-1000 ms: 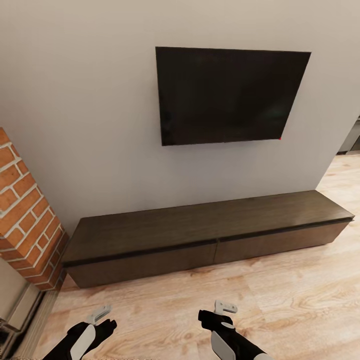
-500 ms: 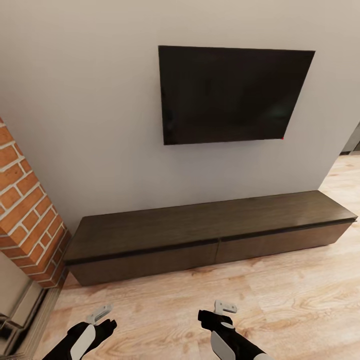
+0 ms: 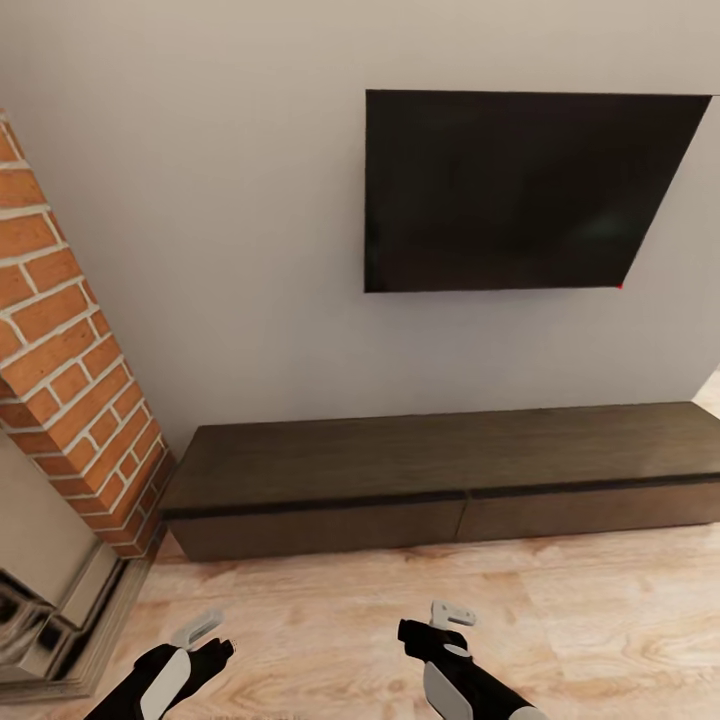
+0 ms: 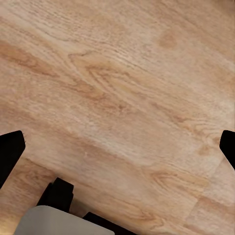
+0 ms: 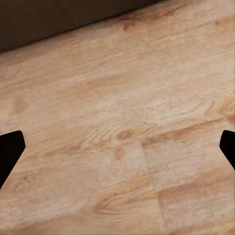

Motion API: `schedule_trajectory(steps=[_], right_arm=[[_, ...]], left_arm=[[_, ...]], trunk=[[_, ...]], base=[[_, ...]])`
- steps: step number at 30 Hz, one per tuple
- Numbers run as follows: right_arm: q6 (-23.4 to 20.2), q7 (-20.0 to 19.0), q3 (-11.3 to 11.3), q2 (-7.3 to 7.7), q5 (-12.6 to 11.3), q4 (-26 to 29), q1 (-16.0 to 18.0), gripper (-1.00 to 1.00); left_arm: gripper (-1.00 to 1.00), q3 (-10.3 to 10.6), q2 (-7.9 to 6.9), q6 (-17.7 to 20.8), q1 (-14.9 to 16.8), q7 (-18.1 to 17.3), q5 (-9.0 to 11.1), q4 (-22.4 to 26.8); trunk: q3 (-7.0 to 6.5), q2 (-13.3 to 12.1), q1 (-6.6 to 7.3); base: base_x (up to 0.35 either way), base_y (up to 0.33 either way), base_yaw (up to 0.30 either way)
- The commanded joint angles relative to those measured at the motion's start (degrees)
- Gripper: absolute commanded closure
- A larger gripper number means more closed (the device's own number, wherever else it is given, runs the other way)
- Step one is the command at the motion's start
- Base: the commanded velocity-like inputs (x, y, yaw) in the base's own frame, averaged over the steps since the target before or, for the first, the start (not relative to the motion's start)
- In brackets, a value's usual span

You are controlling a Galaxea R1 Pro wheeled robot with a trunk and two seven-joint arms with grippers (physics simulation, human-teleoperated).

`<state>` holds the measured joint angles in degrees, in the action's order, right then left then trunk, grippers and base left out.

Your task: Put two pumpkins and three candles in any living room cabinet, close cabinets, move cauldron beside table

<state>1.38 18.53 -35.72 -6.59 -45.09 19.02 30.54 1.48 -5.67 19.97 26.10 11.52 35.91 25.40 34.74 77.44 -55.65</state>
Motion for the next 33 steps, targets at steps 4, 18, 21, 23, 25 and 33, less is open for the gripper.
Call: schedule_trajectory(steps=[4,18,21,23,25,33], right_arm=[[0.71,0.44,-0.47,0.15,-0.63,0.02,0.05,-1.00],[0.99,-12.45,-0.34,4.64,-24.19,-6.70,0.05,-1.00],[1.18,-17.46,-0.32,5.25,-28.58,-10.37,0.05,-1.00],[1.83,-19.23,-0.32,5.42,-30.59,-12.28,0.05,-1.00],[2.60,-19.78,-0.32,5.51,-31.31,-13.16,0.05,-1.00],[4.55,-20.58,-0.31,6.22,-33.89,-14.49,0.05,-1.00]], left_arm=[[-1.00,0.11,-0.04,0.24,0.00,0.43,0.79,0.15],[-1.00,0.17,-0.72,2.81,0.00,0.42,0.17,6.66],[-1.00,0.16,-2.54,7.81,-0.03,0.43,0.27,12.14],[-1.00,0.06,-4.02,13.85,-0.09,0.47,0.44,18.33],[-1.00,-0.14,-4.92,18.22,-0.19,0.49,0.54,22.73],[-1.00,-0.50,-7.13,33.49,-0.66,0.47,1.16,39.20]], trunk=[[0.05,0.03,0.00],[0.05,0.03,0.00],[0.05,0.03,0.00],[0.05,0.03,0.00],[0.05,0.03,0.00],[0.05,0.03,0.00]], base=[[0.003,0.000,0.175],[0.000,0.000,0.010],[0.000,0.000,0.000],[0.000,0.000,0.000],[0.000,0.000,0.000],[0.000,0.000,0.000]])
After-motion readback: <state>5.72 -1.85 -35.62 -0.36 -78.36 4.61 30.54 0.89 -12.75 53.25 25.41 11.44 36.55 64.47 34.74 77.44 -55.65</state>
